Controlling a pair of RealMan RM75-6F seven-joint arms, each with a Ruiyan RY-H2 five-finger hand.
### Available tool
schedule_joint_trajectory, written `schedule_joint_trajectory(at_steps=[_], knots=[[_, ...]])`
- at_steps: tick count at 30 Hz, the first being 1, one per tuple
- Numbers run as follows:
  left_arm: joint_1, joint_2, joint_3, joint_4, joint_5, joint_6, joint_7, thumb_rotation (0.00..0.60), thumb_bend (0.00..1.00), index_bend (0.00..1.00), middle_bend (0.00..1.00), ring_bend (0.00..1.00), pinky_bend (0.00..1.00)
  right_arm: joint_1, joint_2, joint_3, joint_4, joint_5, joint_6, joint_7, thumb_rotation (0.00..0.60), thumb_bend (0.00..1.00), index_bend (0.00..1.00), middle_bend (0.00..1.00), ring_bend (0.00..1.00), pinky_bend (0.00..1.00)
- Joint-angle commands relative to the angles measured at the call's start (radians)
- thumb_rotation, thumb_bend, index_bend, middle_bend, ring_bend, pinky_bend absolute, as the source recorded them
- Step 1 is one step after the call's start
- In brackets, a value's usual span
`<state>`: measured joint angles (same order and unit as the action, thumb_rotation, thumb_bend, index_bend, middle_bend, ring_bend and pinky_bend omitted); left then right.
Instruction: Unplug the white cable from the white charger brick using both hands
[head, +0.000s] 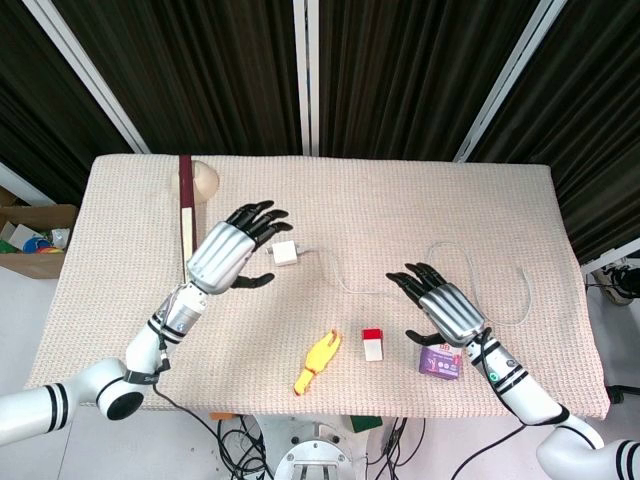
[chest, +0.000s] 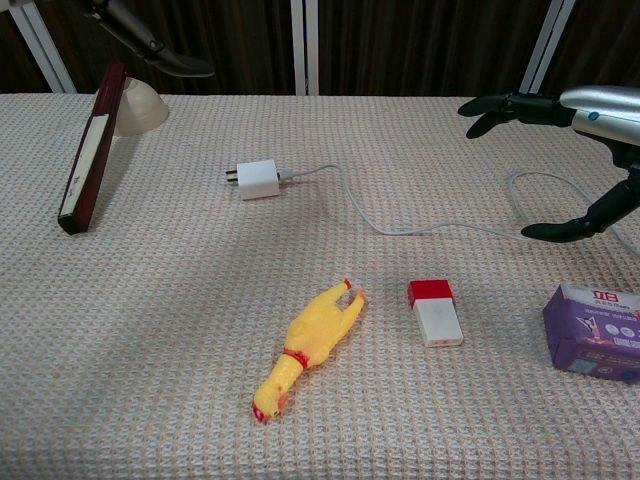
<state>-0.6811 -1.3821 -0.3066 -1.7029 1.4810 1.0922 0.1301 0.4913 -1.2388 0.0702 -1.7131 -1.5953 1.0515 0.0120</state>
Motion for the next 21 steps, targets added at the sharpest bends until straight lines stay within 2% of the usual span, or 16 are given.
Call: schedule_joint_trajectory(at_steps=[1,5,7,8,10,12,15,17,21], knots=[[-0.026,-0.022,-0.007,0.033,-0.046,-0.029,0.003,0.6,0.12,0.25,0.18,0.1,0.18,-0.006,0.004,-0.008,0.004,-0.003,0.013,0.01,0.6,0.23,0.04,0.16,0.0,0.1],[-0.045,-0.046,-0.011,0.061,-0.112,-0.05,0.028,0.6,0.12,0.25,0.18,0.1,0.19,-0.012,0.017,-0.022,0.001,-0.015,0.032,0.025,0.6,0.23,0.04,0.16,0.0,0.11],[-0.053,-0.064,-0.012,0.075,-0.157,-0.055,0.068,0.6,0.12,0.26,0.18,0.13,0.23,-0.018,0.027,-0.03,-0.002,-0.026,0.046,0.028,0.6,0.23,0.04,0.16,0.0,0.12],[-0.056,-0.074,-0.012,0.081,-0.178,-0.055,0.092,0.6,0.12,0.26,0.18,0.15,0.27,-0.022,0.031,-0.034,-0.004,-0.031,0.054,0.028,0.6,0.23,0.04,0.16,0.0,0.12],[-0.069,-0.096,-0.009,0.095,-0.232,-0.061,0.165,0.6,0.12,0.27,0.18,0.24,0.41,-0.034,0.04,-0.043,-0.006,-0.041,0.076,0.027,0.6,0.23,0.04,0.16,0.0,0.12],[-0.085,-0.121,-0.006,0.107,-0.292,-0.066,0.247,0.6,0.12,0.28,0.21,0.36,0.59,-0.049,0.049,-0.054,-0.008,-0.048,0.099,0.03,0.6,0.23,0.05,0.16,0.0,0.12],[-0.118,-0.167,-0.002,0.132,-0.378,-0.074,0.359,0.6,0.11,0.28,0.24,0.55,0.79,-0.071,0.06,-0.067,-0.008,-0.053,0.13,0.035,0.6,0.23,0.05,0.16,0.0,0.13],[-0.145,-0.205,-0.003,0.157,-0.435,-0.083,0.416,0.6,0.11,0.28,0.24,0.61,0.86,-0.083,0.067,-0.075,-0.008,-0.055,0.145,0.036,0.6,0.23,0.05,0.16,0.0,0.13],[-0.196,-0.285,-0.011,0.226,-0.534,-0.099,0.48,0.6,0.09,0.27,0.24,0.68,0.93,-0.097,0.076,-0.086,-0.014,-0.059,0.162,0.032,0.6,0.23,0.06,0.16,0.01,0.13]])
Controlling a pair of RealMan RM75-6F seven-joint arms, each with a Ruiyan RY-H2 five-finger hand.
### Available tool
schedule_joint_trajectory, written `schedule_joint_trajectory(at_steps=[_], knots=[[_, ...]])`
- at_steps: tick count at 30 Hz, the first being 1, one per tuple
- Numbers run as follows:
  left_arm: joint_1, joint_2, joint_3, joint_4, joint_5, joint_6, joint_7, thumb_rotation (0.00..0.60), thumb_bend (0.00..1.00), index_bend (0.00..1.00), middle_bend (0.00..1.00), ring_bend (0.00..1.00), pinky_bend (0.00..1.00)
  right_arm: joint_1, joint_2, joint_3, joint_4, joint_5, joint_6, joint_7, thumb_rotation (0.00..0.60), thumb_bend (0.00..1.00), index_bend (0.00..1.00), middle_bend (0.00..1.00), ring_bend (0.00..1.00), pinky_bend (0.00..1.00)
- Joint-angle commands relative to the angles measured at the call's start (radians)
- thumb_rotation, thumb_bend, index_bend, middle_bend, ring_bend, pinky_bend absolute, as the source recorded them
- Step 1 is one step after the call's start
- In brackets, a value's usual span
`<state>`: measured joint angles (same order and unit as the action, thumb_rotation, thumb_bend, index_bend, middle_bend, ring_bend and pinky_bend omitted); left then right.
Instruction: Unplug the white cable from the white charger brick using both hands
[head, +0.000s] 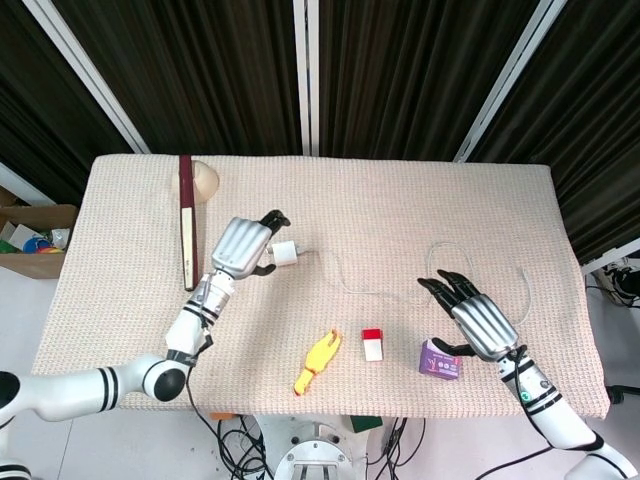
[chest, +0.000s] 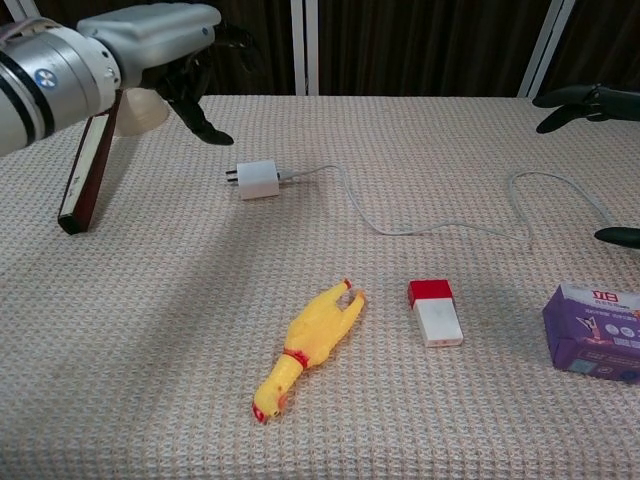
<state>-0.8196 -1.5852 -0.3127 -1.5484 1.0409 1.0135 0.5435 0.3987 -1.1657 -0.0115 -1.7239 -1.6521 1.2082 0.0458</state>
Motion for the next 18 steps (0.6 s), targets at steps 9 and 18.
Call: schedule_joint_trajectory(at_steps=[9,18], knots=[[-0.142,-0.244,-0.017,0.292,-0.215,-0.05,0.104,0.6,0.06,0.27,0.23,0.7,0.96,-0.018,0.004,-0.011,-0.005,0.002,0.016,-0.008,0.6,0.23,0.06,0.16,0.01,0.13],[-0.198,-0.332,-0.055,0.46,-0.284,-0.098,0.08,0.6,0.06,0.28,0.24,0.71,0.96,-0.015,0.001,-0.004,0.004,0.021,0.004,-0.007,0.6,0.23,0.06,0.16,0.01,0.13]])
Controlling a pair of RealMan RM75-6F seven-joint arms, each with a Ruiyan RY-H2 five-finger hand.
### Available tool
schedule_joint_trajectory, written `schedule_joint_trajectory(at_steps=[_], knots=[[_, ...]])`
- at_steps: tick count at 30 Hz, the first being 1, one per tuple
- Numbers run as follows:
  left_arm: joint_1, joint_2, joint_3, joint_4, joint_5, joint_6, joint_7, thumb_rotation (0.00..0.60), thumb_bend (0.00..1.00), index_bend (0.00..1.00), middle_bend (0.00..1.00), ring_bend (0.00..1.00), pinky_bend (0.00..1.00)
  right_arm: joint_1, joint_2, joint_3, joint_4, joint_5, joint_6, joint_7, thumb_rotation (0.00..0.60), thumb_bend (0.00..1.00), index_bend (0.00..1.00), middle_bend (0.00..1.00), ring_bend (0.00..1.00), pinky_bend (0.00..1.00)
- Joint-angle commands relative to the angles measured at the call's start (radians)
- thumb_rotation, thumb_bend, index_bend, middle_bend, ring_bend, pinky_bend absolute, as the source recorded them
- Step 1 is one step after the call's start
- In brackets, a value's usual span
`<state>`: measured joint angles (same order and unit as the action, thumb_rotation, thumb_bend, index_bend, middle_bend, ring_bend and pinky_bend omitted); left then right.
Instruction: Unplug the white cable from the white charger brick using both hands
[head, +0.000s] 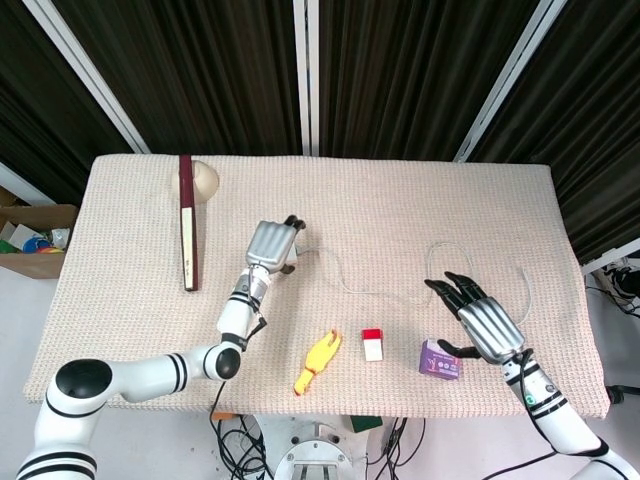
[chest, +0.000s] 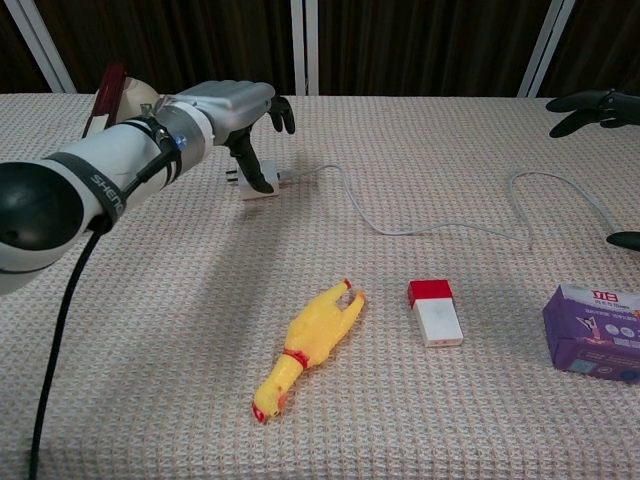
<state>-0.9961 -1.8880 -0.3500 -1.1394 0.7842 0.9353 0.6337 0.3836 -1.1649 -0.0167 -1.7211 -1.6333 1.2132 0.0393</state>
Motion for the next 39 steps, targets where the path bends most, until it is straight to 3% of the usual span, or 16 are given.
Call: schedule_joint_trajectory(at_steps=[1,5,12,21,39], knots=[[-0.028,-0.036,-0.021,0.073,-0.034,-0.024,-0.01,0.6,0.06,0.28,0.24,0.71,0.96,0.0,0.0,0.002,0.002,0.005,-0.002,0.0,0.6,0.23,0.06,0.16,0.01,0.14],[-0.038,-0.035,-0.029,0.122,-0.061,-0.041,-0.002,0.6,0.06,0.3,0.26,0.71,0.96,0.001,0.0,0.007,0.009,0.016,-0.005,0.008,0.6,0.23,0.06,0.16,0.01,0.14],[-0.018,0.019,-0.035,0.102,-0.109,-0.04,0.014,0.6,0.06,0.31,0.27,0.71,0.97,0.01,-0.008,0.013,0.024,0.02,-0.017,0.019,0.6,0.23,0.06,0.16,0.01,0.14],[0.005,0.112,-0.048,0.01,-0.22,-0.186,-0.069,0.6,0.12,0.33,0.26,0.71,0.96,0.014,-0.011,0.013,0.025,0.021,-0.022,0.018,0.6,0.23,0.06,0.16,0.01,0.14],[-0.022,0.074,-0.012,0.132,-0.183,-0.252,-0.224,0.6,0.19,0.36,0.26,0.71,0.95,-0.002,0.0,0.008,0.012,0.03,-0.009,0.012,0.6,0.23,0.06,0.16,0.01,0.14]])
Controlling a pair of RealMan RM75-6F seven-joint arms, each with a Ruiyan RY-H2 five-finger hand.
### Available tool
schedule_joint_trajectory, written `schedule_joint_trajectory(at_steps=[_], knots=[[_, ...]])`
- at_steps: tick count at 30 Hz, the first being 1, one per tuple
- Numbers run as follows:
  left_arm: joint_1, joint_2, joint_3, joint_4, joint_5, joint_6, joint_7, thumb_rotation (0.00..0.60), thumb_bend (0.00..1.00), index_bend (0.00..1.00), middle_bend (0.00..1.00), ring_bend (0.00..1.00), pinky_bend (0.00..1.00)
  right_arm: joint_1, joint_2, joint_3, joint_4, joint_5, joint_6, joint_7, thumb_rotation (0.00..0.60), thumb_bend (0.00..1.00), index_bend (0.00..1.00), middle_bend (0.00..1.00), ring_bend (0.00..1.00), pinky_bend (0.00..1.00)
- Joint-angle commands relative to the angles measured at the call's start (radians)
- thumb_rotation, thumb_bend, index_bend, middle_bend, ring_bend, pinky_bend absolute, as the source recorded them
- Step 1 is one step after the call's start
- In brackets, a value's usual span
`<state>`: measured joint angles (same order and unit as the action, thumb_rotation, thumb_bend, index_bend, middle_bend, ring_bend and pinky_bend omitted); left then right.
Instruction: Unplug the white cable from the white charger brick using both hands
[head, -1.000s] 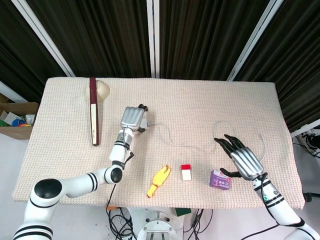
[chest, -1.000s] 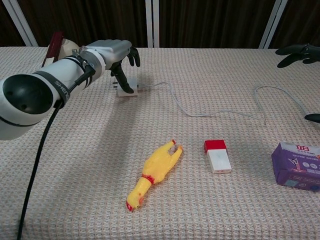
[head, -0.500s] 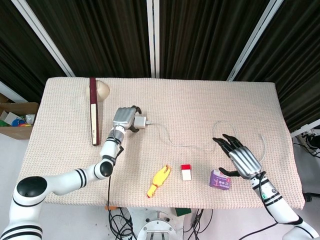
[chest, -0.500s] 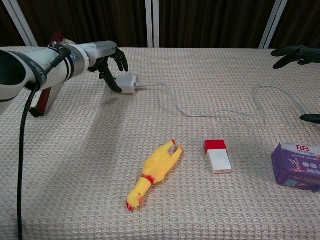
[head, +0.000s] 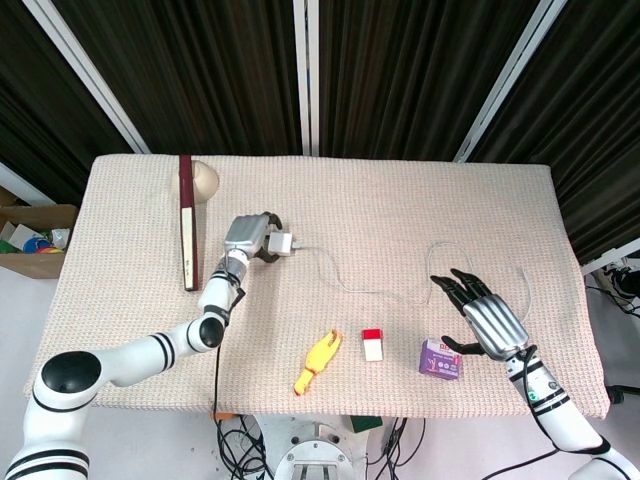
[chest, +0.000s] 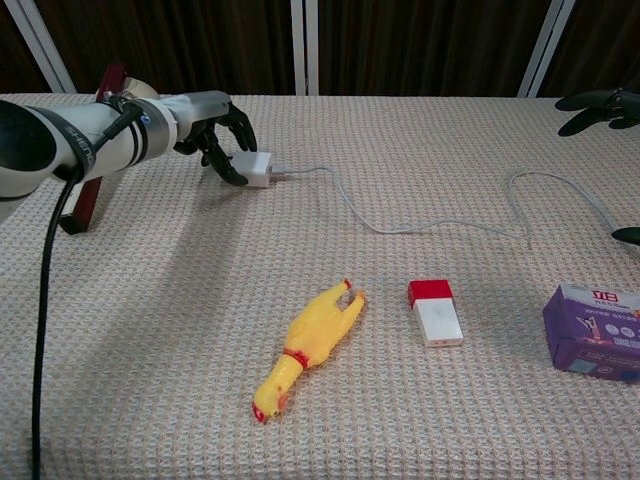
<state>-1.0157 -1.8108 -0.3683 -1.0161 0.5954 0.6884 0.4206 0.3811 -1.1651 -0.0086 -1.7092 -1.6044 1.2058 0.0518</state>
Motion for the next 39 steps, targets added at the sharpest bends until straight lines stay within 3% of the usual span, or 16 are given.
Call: schedule_joint_trajectory(at_steps=[1,10,14,17,22,31,34,39], knots=[[-0.003,-0.003,0.007,0.01,0.006,-0.007,-0.015,0.6,0.19,0.36,0.26,0.71,0.95,0.0,0.0,0.0,0.0,0.003,-0.002,-0.001,0.6,0.23,0.06,0.16,0.01,0.14],[-0.011,-0.013,0.017,0.031,-0.005,-0.028,-0.056,0.6,0.24,0.42,0.33,0.71,0.95,-0.004,0.003,0.003,-0.005,0.011,0.0,-0.002,0.6,0.23,0.06,0.16,0.01,0.14],[-0.008,-0.02,0.019,0.032,0.035,-0.011,-0.087,0.6,0.27,0.51,0.44,0.72,0.95,-0.004,0.008,0.006,-0.009,0.012,0.002,0.013,0.6,0.23,0.06,0.16,0.01,0.14],[0.009,0.004,0.018,-0.017,0.092,0.013,-0.126,0.6,0.3,0.55,0.49,0.72,0.95,-0.002,0.014,0.023,-0.018,0.018,0.015,0.025,0.6,0.23,0.08,0.17,0.04,0.18],[0.053,0.098,0.037,-0.191,0.166,0.082,-0.136,0.6,0.31,0.58,0.52,0.73,0.95,0.02,0.006,0.085,-0.069,0.074,0.018,-0.018,0.6,0.23,0.13,0.21,0.11,0.25],[0.104,0.231,0.058,-0.54,0.123,0.254,-0.03,0.6,0.32,0.58,0.52,0.73,0.95,0.138,-0.093,0.233,-0.19,0.386,-0.089,-0.247,0.6,0.29,0.33,0.29,0.19,0.38],[0.107,0.248,0.065,-0.622,0.101,0.304,0.009,0.6,0.32,0.58,0.52,0.73,0.96,0.196,-0.142,0.272,-0.216,0.541,-0.111,-0.364,0.6,0.3,0.36,0.3,0.19,0.39],[0.096,0.238,0.071,-0.702,0.063,0.388,0.08,0.6,0.32,0.58,0.52,0.73,0.96,0.292,-0.261,0.316,-0.216,0.719,-0.057,-0.553,0.6,0.31,0.42,0.33,0.22,0.44]])
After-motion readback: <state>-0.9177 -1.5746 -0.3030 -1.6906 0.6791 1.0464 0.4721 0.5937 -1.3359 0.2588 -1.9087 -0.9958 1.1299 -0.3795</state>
